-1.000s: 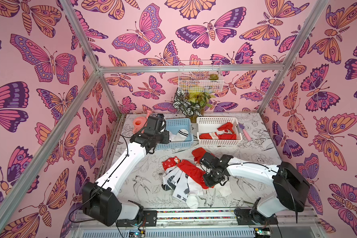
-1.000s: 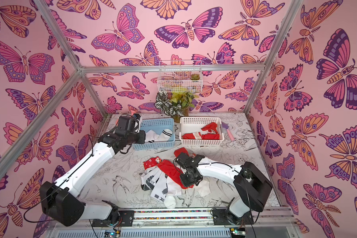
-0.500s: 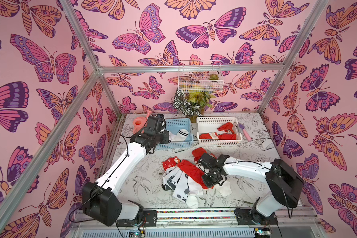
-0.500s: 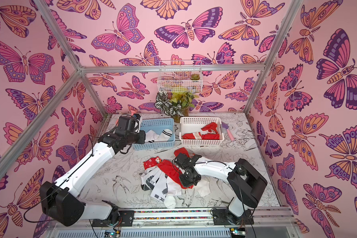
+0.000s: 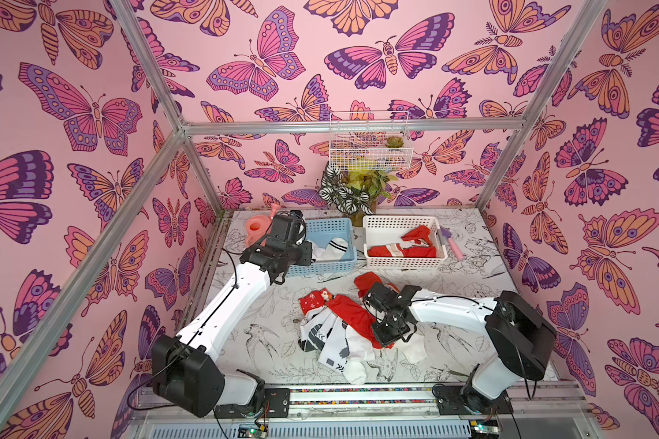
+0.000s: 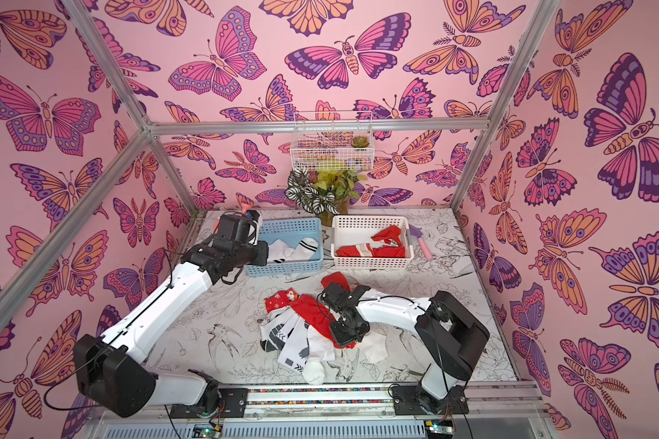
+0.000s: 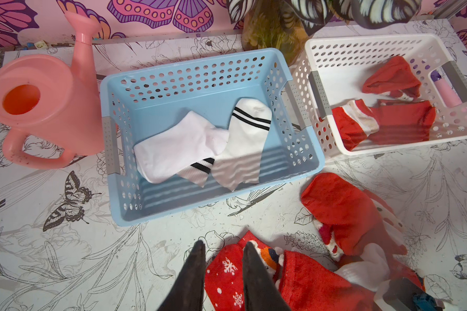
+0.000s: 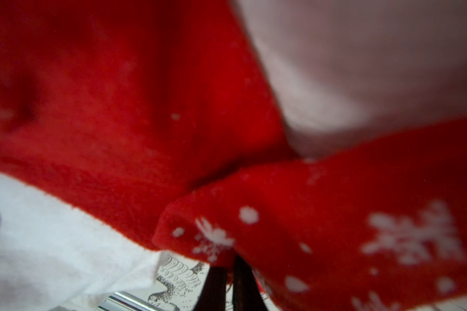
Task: Sort the socks into the basket by color
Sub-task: Pick up the sock at the center of the board.
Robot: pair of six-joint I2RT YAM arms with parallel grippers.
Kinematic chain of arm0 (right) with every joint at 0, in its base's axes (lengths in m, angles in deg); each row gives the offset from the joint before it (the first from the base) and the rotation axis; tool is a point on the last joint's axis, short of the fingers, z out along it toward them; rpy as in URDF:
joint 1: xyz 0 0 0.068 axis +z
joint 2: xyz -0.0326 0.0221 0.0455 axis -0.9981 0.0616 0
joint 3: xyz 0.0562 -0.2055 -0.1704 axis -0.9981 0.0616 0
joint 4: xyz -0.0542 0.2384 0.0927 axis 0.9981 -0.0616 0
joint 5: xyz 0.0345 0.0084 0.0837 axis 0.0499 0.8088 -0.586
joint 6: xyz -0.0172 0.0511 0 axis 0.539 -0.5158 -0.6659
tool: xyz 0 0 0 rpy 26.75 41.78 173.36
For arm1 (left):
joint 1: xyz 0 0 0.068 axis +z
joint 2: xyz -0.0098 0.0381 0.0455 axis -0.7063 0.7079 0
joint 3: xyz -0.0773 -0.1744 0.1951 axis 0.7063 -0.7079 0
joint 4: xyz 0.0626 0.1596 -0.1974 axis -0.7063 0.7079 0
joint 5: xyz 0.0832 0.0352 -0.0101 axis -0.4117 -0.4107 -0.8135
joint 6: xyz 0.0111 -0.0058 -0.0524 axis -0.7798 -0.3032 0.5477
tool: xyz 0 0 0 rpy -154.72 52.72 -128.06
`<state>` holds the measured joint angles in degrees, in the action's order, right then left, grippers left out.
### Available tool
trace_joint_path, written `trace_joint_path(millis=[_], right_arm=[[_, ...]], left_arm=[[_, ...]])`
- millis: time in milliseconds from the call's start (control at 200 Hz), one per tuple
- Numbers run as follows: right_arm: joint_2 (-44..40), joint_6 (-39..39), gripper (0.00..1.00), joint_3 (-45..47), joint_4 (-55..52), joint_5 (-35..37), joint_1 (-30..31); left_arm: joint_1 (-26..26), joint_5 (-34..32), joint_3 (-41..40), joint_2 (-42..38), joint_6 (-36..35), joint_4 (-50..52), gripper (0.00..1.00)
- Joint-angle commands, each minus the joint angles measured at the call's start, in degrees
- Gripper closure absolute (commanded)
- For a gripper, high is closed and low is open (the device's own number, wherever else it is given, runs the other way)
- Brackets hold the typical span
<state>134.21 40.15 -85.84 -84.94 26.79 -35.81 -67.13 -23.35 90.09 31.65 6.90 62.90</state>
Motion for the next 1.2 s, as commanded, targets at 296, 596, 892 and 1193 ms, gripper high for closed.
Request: trace_joint_path(millis=[296,596,892,1193], right_arm=[[-8.1,2.5,0.96,-5.2,-9.2,1.3,-0.1],[-11.8,3.0,0.96,-10.1,-14.9,3.4,-0.8],[-14.7,2.6,0.96,-13.7,-18.4,7.1,-2.8],[-18.0,2.1,0.96,-16.3,-21.0,10.6,-6.3]], left_arm=[[-0.3,-0.9,-0.9,-1.0,-0.7,1.0,0.72],[-0.3,-1.0,-0.9,-1.7,-0.7,1.0,0.72],[-0.3,-0.6,-0.9,-1.7,-0.7,1.0,0.72],[-0.3,-0.6,-0.9,-1.8,-0.6,1.0,0.72]])
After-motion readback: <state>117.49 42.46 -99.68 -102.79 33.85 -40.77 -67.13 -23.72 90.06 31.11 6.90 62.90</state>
